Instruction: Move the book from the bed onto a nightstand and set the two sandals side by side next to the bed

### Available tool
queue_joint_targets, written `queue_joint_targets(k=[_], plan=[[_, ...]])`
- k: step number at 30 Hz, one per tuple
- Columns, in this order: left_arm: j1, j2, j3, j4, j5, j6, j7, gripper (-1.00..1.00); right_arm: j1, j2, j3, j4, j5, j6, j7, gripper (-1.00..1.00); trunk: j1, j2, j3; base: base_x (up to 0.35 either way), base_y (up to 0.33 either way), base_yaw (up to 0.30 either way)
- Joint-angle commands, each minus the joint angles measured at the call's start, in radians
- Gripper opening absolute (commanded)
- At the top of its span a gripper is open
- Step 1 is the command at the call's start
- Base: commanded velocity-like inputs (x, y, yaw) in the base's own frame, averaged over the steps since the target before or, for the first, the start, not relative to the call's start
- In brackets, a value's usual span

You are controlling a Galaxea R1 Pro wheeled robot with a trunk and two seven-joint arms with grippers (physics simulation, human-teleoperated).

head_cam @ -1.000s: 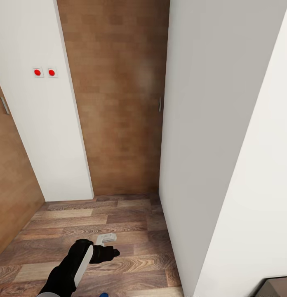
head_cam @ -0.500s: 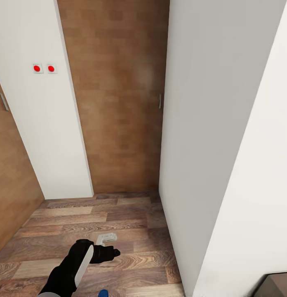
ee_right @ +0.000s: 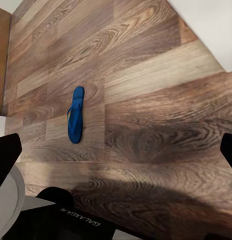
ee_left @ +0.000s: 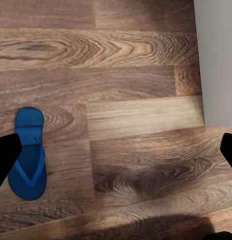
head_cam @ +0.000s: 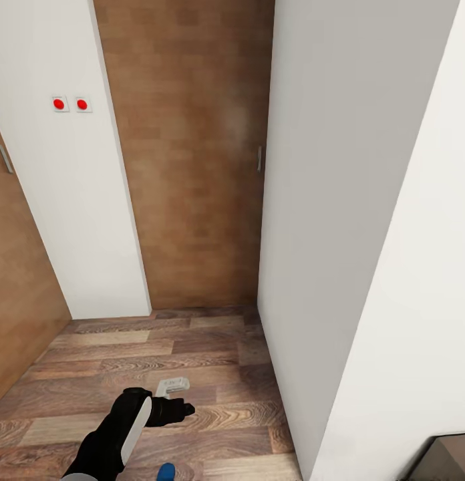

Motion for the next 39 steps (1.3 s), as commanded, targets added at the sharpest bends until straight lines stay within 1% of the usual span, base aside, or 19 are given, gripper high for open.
queue_joint_targets(k=[1, 6, 11, 16, 19, 22, 28, 29, 33, 39], plan=[[0.000, 0.000, 0.000, -0.001, 0.007, 0.005, 0.003, 1.00, 0.000, 0.000, -0.001, -0.001, -0.008, 0.010, 0.002, 1.00, 0.004, -0.008, -0.004, 0.000, 0.000, 0.000], [0.000, 0.000, 0.000, -0.001, 0.007, 0.005, 0.003, 1.00, 0.000, -0.003, -0.003, -0.004, -0.009, 0.013, 0.002, 1.00, 0.023, -0.043, -0.020, 0.000, 0.000, 0.000], [0.000, 0.000, 0.000, -0.001, 0.007, 0.005, 0.003, 1.00, 0.001, -0.008, -0.008, -0.028, -0.010, 0.039, 0.003, 1.00, 0.042, -0.078, -0.035, 0.000, 0.000, 0.000], [0.000, 0.000, 0.000, -0.001, 0.007, 0.005, 0.003, 1.00, 0.001, -0.007, -0.009, -0.102, -0.010, 0.109, 0.003, 1.00, 0.061, -0.113, -0.051, 0.000, 0.000, 0.000], [0.000, 0.000, 0.000, -0.001, 0.007, 0.005, 0.003, 1.00, 0.001, -0.007, -0.010, -0.172, -0.010, 0.176, 0.003, 1.00, 0.073, -0.134, -0.061, 0.000, 0.000, 0.000], [0.000, 0.000, 0.000, -0.001, 0.007, 0.005, 0.003, 1.00, 0.001, -0.006, -0.016, -0.222, -0.010, 0.233, 0.003, 1.00, 0.084, -0.155, -0.070, 0.000, 0.000, 0.000], [0.000, 0.000, 0.000, -0.001, 0.007, 0.005, 0.003, 1.00, 0.001, -0.006, -0.054, -0.273, -0.011, 0.305, 0.002, 1.00, 0.107, -0.197, -0.089, 0.000, 0.000, 0.000], [0.000, 0.000, 0.000, -0.001, 0.007, 0.005, 0.003, 1.00, 0.000, -0.005, -0.062, -0.285, -0.011, 0.326, 0.002, 1.00, 0.111, -0.204, -0.092, 0.000, 0.000, 0.000], [0.000, 0.000, 0.000, -0.001, 0.007, 0.005, 0.003, 1.00, 0.000, -0.006, -0.072, -0.321, -0.011, 0.383, 0.002, 1.00, 0.126, -0.232, -0.104, 0.000, 0.000, 0.000], [0.000, 0.002, 0.001, -0.001, 0.007, 0.005, 0.003, 1.00, 0.000, -0.006, -0.076, -0.368, -0.011, 0.425, 0.001, 1.00, 0.149, -0.274, -0.123, 0.000, 0.000, 0.000]])
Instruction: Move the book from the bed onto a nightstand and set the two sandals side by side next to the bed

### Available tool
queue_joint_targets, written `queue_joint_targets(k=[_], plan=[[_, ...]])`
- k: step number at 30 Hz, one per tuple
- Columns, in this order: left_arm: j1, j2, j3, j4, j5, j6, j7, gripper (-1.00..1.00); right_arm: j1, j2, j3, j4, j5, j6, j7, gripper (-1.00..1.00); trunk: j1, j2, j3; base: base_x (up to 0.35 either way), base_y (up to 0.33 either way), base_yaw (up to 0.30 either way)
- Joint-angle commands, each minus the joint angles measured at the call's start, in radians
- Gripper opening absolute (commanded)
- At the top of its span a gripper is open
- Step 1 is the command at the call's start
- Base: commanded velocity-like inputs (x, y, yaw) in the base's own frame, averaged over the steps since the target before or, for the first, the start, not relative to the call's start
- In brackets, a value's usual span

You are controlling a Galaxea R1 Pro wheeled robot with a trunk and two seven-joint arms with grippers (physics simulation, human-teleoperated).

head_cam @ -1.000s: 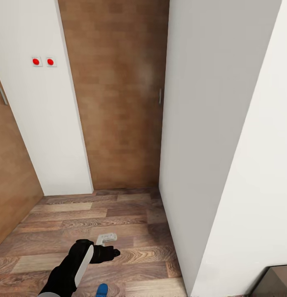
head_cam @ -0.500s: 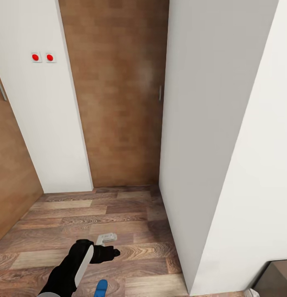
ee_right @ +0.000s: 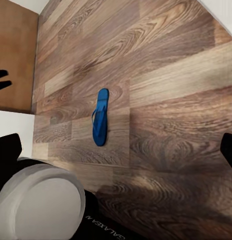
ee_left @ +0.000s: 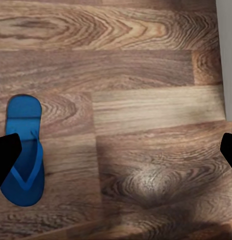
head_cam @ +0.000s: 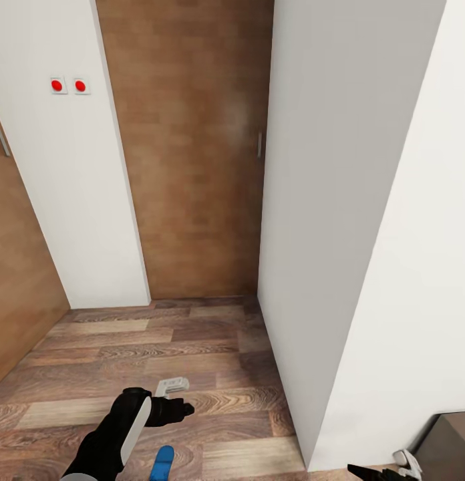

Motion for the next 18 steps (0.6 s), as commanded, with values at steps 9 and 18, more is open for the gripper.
queue_joint_targets(k=[9, 18], plan=[[0.000, 0.001, 0.000, -0.001, 0.007, 0.005, 0.003, 1.00, 0.000, 0.000, -0.003, -0.052, -0.004, 0.077, -0.001, 1.00, 0.028, -0.050, -0.031, 0.000, 0.000, 0.000], [0.000, 0.003, 0.000, -0.001, 0.007, 0.005, 0.003, 1.00, 0.000, 0.000, -0.055, -0.207, -0.006, 0.247, 0.000, 1.00, 0.032, -0.052, -0.065, 0.000, 0.000, 0.000]])
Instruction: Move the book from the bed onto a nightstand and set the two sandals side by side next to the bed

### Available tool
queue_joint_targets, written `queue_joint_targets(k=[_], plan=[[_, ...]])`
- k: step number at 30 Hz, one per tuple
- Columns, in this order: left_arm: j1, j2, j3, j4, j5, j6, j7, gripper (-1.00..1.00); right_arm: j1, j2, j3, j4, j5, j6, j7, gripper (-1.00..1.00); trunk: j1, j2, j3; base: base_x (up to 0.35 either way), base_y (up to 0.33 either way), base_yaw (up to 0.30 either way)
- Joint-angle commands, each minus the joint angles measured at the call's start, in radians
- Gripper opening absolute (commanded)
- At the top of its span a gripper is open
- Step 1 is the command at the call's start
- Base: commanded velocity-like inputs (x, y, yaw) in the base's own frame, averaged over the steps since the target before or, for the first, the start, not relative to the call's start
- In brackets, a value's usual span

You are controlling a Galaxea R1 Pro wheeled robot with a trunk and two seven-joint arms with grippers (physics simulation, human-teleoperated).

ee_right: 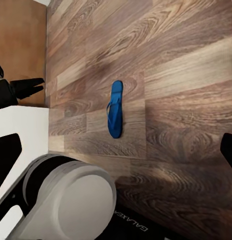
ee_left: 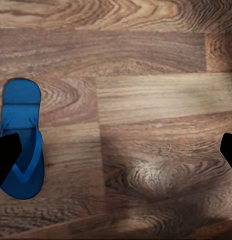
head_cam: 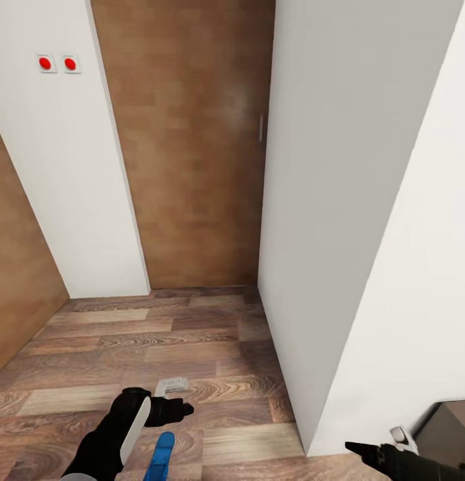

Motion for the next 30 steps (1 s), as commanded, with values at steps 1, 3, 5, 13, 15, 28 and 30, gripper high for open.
queue_joint_targets(k=[1, 3, 5, 13, 15, 28, 30], plan=[[0.000, 0.000, 0.000, -0.001, 0.007, 0.005, 0.003, 1.00, 0.000, 0.000, -0.005, -0.003, 0.000, 0.006, 0.002, 1.00, 0.000, -0.001, -0.005, 0.000, 0.000, 0.000], [0.000, 0.000, 0.000, -0.001, 0.007, 0.005, 0.003, 1.00, 0.000, 0.000, -0.016, -0.007, 0.000, 0.013, 0.003, 1.00, 0.001, -0.001, -0.013, 0.000, 0.000, 0.000], [0.000, 0.000, 0.000, -0.001, 0.007, 0.005, 0.003, 1.00, 0.000, 0.000, -0.019, -0.009, 0.000, 0.015, 0.003, 1.00, 0.002, -0.002, -0.020, 0.000, 0.000, 0.000], [0.000, 0.000, 0.000, -0.001, 0.007, 0.005, 0.003, 1.00, 0.000, 0.000, -0.021, -0.010, 0.000, 0.016, 0.002, 1.00, 0.006, -0.003, -0.051, 0.000, 0.000, 0.000], [0.000, 0.000, 0.000, -0.001, 0.007, 0.005, 0.003, 1.00, 0.000, 0.000, -0.021, -0.010, 0.000, 0.016, 0.002, 1.00, 0.007, -0.004, -0.059, 0.000, 0.000, 0.000], [0.000, 0.000, 0.000, -0.001, 0.007, 0.005, 0.003, 1.00, 0.000, 0.001, -0.021, -0.010, 0.000, 0.016, 0.002, 1.00, 0.012, -0.007, -0.109, 0.000, 0.000, 0.000], [0.000, 0.000, 0.000, -0.001, 0.007, 0.005, 0.003, 1.00, 0.000, 0.001, -0.021, -0.009, 0.000, 0.016, 0.001, 1.00, 0.013, -0.007, -0.117, 0.000, 0.000, 0.000]])
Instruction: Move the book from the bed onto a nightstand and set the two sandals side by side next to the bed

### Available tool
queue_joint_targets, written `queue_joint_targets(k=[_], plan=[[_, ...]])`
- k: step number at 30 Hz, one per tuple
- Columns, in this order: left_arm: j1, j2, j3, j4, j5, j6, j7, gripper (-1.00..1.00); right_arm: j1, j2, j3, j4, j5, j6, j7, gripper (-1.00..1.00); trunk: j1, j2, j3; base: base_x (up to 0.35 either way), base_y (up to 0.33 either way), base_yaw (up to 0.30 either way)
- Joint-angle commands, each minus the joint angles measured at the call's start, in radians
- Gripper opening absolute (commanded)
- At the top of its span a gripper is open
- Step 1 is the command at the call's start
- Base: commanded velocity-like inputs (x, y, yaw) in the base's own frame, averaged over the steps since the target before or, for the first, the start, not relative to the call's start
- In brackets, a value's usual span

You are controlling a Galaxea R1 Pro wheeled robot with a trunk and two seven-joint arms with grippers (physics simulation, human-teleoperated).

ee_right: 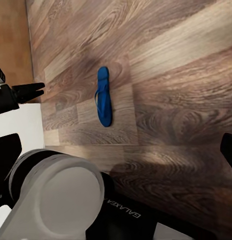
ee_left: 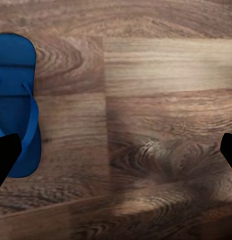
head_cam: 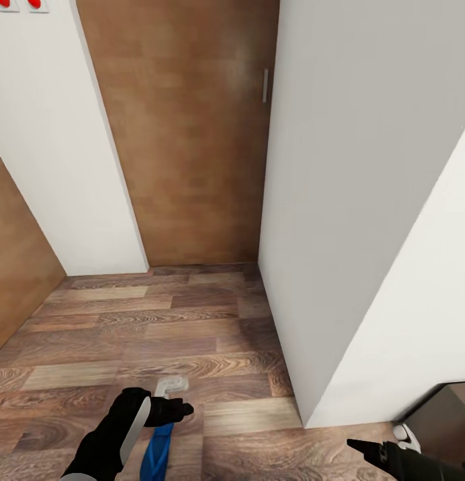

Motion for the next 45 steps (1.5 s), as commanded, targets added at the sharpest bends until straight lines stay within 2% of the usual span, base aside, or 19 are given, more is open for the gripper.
queue_joint_targets(k=[1, 16, 18, 22, 26, 29, 33, 45], plan=[[0.000, 0.000, 0.000, -0.001, 0.007, 0.005, 0.003, 1.00, 0.000, 0.000, -0.001, -0.001, 0.000, 0.004, 0.003, 1.00, 0.000, -0.001, -0.005, 0.000, 0.000, 0.000], [0.000, 0.002, 0.004, -0.001, 0.004, 0.003, 0.003, 1.00, 0.000, 0.000, -0.001, -0.001, 0.000, 0.004, 0.002, 1.00, 0.007, -0.004, -0.063, 0.000, 0.000, 0.000], [0.000, 0.005, 0.007, -0.001, 0.004, 0.002, 0.003, 1.00, 0.000, 0.000, -0.001, -0.001, 0.000, 0.004, 0.003, 1.00, 0.007, -0.004, -0.063, 0.000, 0.000, 0.000], [0.000, 0.028, 0.010, -0.002, 0.003, 0.002, 0.003, 1.00, 0.000, 0.000, -0.001, -0.001, 0.000, 0.004, 0.003, 1.00, 0.007, -0.004, -0.063, 0.000, 0.000, 0.000], [0.000, 0.082, 0.017, -0.007, 0.004, 0.000, 0.004, 1.00, 0.000, 0.000, -0.001, -0.001, 0.000, 0.004, 0.002, 1.00, 0.007, -0.004, -0.063, 0.000, 0.000, 0.000], [0.000, 0.097, 0.023, -0.008, 0.004, -0.005, 0.004, 1.00, 0.000, 0.000, -0.001, -0.001, 0.000, 0.004, 0.002, 1.00, 0.007, -0.004, -0.063, 0.000, 0.000, 0.000], [0.000, 0.102, 0.025, -0.008, 0.004, -0.025, 0.005, 1.00, 0.000, 0.000, -0.001, -0.001, 0.000, 0.004, 0.002, 1.00, 0.007, -0.004, -0.063, 0.000, 0.000, 0.000], [0.000, 0.103, 0.025, -0.007, 0.004, -0.036, 0.004, 1.00, 0.000, 0.000, -0.001, -0.001, 0.000, 0.004, 0.002, 1.00, 0.012, -0.007, -0.109, 0.000, 0.000, 0.000]])
